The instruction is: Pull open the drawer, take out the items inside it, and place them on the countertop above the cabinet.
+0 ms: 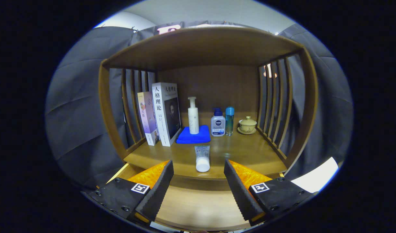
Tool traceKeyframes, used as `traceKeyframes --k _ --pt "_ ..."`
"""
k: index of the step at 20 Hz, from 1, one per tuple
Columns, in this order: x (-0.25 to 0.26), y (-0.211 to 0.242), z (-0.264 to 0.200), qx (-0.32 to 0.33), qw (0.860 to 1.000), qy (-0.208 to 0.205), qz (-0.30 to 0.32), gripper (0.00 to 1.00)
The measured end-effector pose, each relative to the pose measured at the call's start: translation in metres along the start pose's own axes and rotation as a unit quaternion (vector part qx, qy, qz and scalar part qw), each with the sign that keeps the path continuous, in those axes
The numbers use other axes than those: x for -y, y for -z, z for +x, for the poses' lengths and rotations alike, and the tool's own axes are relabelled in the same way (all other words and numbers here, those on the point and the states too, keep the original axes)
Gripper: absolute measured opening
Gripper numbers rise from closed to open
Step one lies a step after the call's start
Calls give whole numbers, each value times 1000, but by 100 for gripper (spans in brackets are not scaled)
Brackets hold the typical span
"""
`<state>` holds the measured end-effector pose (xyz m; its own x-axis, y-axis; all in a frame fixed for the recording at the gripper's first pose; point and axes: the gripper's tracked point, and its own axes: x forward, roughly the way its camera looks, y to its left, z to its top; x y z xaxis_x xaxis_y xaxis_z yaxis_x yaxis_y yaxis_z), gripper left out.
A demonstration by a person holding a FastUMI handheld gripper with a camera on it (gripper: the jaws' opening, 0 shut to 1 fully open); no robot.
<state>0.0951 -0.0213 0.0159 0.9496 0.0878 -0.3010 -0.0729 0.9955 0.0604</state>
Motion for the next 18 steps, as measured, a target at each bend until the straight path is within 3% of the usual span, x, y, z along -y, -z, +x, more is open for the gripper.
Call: traceKeyframes --k 11,18 --pt "8 25 -94 131 990 49 4 98" --pt "0 79 -125 125 989 75 15 98"
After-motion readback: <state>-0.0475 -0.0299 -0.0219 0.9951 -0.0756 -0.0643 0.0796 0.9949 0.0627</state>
